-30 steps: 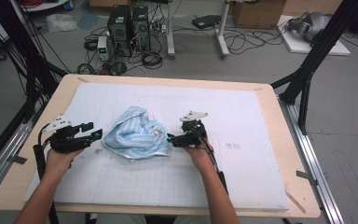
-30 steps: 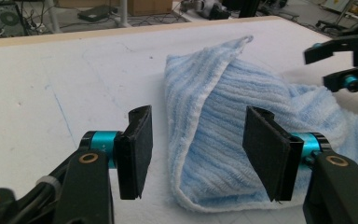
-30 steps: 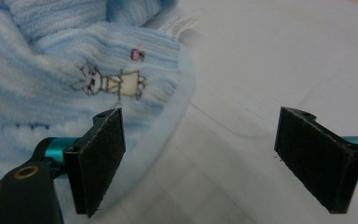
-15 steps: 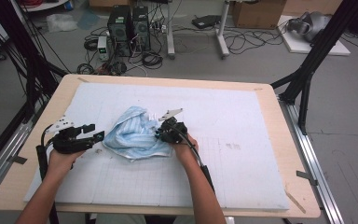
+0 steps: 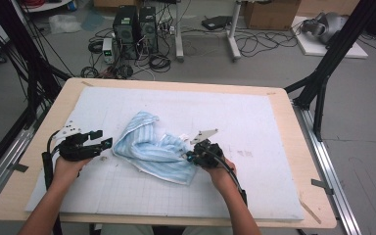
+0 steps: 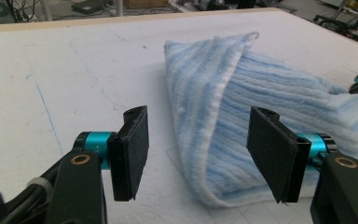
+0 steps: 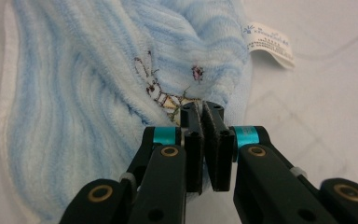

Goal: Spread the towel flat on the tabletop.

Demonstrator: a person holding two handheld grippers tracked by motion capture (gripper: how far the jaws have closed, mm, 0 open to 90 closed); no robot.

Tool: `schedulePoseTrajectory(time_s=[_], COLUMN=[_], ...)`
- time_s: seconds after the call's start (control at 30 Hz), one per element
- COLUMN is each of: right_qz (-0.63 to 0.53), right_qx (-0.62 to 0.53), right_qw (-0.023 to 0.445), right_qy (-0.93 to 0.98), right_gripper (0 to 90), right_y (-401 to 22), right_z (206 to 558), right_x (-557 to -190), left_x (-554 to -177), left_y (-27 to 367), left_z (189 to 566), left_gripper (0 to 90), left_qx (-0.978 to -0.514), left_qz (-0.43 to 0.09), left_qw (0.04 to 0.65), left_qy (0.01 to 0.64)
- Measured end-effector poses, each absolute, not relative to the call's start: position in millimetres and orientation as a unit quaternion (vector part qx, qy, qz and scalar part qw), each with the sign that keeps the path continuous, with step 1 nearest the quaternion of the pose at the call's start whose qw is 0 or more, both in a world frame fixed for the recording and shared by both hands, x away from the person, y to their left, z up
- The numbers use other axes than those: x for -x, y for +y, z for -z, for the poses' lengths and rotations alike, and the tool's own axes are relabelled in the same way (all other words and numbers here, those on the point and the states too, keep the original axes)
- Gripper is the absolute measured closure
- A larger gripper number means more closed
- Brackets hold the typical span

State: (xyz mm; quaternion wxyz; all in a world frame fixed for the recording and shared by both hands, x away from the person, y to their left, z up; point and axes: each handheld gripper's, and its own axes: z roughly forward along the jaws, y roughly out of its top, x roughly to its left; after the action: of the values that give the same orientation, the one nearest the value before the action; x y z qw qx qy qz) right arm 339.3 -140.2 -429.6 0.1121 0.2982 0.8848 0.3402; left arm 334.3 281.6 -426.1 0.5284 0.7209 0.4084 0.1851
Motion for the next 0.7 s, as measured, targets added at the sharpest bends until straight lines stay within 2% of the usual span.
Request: schedulePoseTrajectory(time_s=[0.2, 0.27, 0.3, 0.33, 0.4, 0.47, 0.6, 0.63, 0.67, 0.7], right_qz=[-0.326, -0.339, -0.339, -0.349, -0.377, -0.408, -0.444, -0.45, -0.455, -0.455], right_qx=[-0.3, -0.304, -0.304, -0.306, -0.3, -0.281, -0.226, -0.215, -0.198, -0.198], right_qw=[0.122, 0.132, 0.132, 0.141, 0.148, 0.151, 0.122, 0.109, 0.074, 0.074], right_qy=[0.888, 0.88, 0.88, 0.875, 0.864, 0.855, 0.859, 0.86, 0.865, 0.865], right_gripper=[86.8, 69.1, 69.1, 61.0, 52.6, 51.2, 54.9, 56.3, 58.0, 58.0], right_y=[-160, -165, -165, -164, -158, -148, -118, -110, -96, -96], right_z=[431, 430, 430, 428, 423, 418, 414, 415, 419, 419], right_x=[-318, -312, -312, -311, -309, -306, -299, -298, -296, -296], left_x=[-335, -335, -335, -335, -335, -335, -335, -335, -335, -335], left_y=[282, 281, 281, 281, 281, 281, 282, 282, 281, 281], left_z=[427, 427, 427, 426, 426, 426, 426, 426, 426, 426], left_gripper=[39.1, 39.1, 39.1, 39.1, 39.1, 39.1, 39.0, 39.0, 39.0, 39.0], left_qx=[-0.721, -0.719, -0.718, -0.718, -0.718, -0.718, -0.716, -0.716, -0.716, -0.716], left_qz=[-0.187, -0.188, -0.188, -0.189, -0.188, -0.189, -0.189, -0.188, -0.189, -0.189], left_qw=[0.527, 0.529, 0.53, 0.53, 0.532, 0.533, 0.535, 0.535, 0.536, 0.536], left_qy=[0.409, 0.409, 0.409, 0.409, 0.407, 0.406, 0.407, 0.407, 0.407, 0.406])
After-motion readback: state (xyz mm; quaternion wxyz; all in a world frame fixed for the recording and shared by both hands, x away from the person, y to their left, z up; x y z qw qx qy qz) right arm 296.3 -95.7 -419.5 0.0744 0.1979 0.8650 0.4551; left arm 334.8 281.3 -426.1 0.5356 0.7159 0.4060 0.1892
